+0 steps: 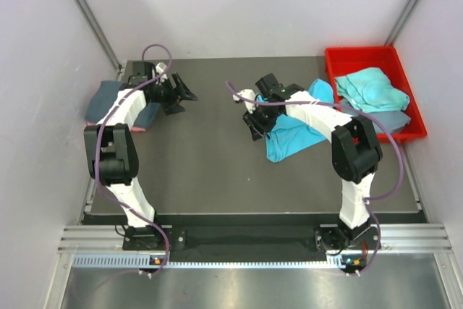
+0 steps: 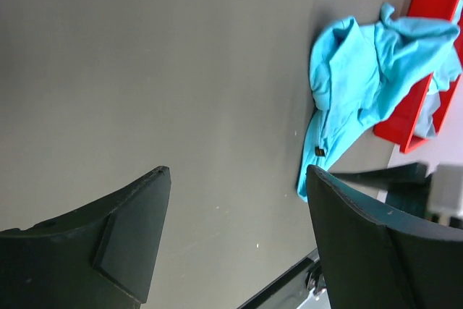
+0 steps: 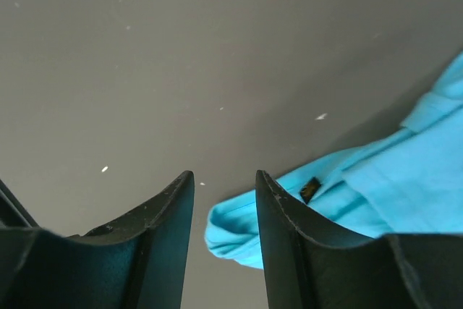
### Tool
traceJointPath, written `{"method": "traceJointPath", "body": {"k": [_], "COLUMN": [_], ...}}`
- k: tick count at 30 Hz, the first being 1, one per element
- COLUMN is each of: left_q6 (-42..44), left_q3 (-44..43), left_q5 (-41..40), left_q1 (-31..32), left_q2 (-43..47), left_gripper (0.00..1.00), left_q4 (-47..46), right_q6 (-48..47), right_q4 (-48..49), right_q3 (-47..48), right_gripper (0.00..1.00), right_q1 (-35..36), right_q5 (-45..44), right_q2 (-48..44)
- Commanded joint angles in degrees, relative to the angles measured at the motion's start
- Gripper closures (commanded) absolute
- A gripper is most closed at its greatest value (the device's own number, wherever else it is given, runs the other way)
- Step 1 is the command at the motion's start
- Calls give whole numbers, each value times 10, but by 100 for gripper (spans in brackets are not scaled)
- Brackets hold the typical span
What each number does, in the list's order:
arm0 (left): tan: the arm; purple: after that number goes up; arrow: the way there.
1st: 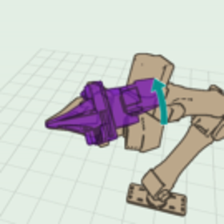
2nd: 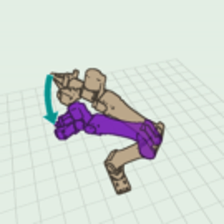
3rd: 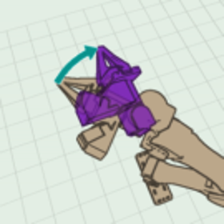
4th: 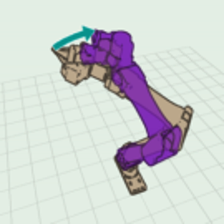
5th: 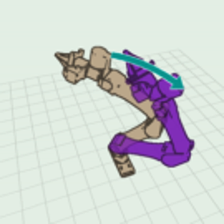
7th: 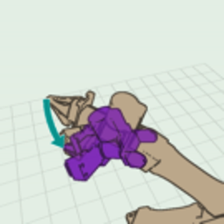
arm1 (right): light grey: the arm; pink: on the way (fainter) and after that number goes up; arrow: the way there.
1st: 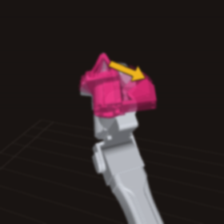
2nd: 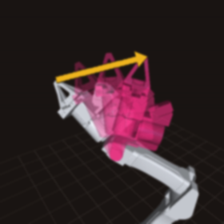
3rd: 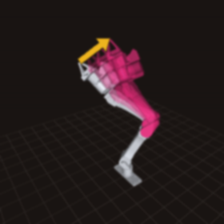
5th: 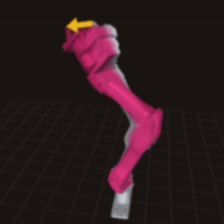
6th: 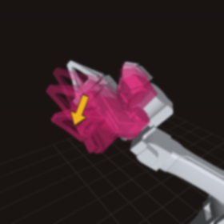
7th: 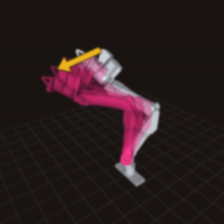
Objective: Fold and stack the t-shirts
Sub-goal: Flatten the tshirt out
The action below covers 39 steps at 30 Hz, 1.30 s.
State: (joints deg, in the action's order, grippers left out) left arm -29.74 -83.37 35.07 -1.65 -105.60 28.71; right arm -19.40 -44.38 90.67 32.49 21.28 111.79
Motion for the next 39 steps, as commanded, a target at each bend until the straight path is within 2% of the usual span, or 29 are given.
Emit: {"method": "traceJointPath", "body": {"k": [1,8,13,27,29,30,31,33,36,39], "left_q6": [-3,-9,-19,-11,-11,-11,-12,-14,-13,-14], "left_q3": [-11,-22,-15,-7,-7,-6,-6,-5,-5,-5], "left_q5": [12,16,22,13,12,12,12,12,11,10], "left_q1": [-12,-17,-18,-18,-18,-18,-18,-18,-18,-18], "left_q2": [19,14,14,36,36,36,37,37,36,35], "left_gripper": [20,20,20,21,21,21,21,21,21,21], "left_q4": [-6,-11,-23,-19,-20,-21,-22,-24,-24,-24], "right_q6": [4,3,-4,-11,-11,-13,-13,-13,-13,-17], "right_q4": [-16,11,27,47,40,40,40,38,34,25], "right_q3": [-25,-79,-96,-67,-57,-57,-54,-48,-10,79], "right_gripper": [60,66,63,64,69,75,88,98,100,100], "right_q1": [14,19,19,18,18,18,18,19,19,19], "right_q5": [-18,-120,-174,-211,-211,-210,-206,-207,-201,-193], "right_q2": [-33,-60,-58,37,46,47,48,48,44,44]}}
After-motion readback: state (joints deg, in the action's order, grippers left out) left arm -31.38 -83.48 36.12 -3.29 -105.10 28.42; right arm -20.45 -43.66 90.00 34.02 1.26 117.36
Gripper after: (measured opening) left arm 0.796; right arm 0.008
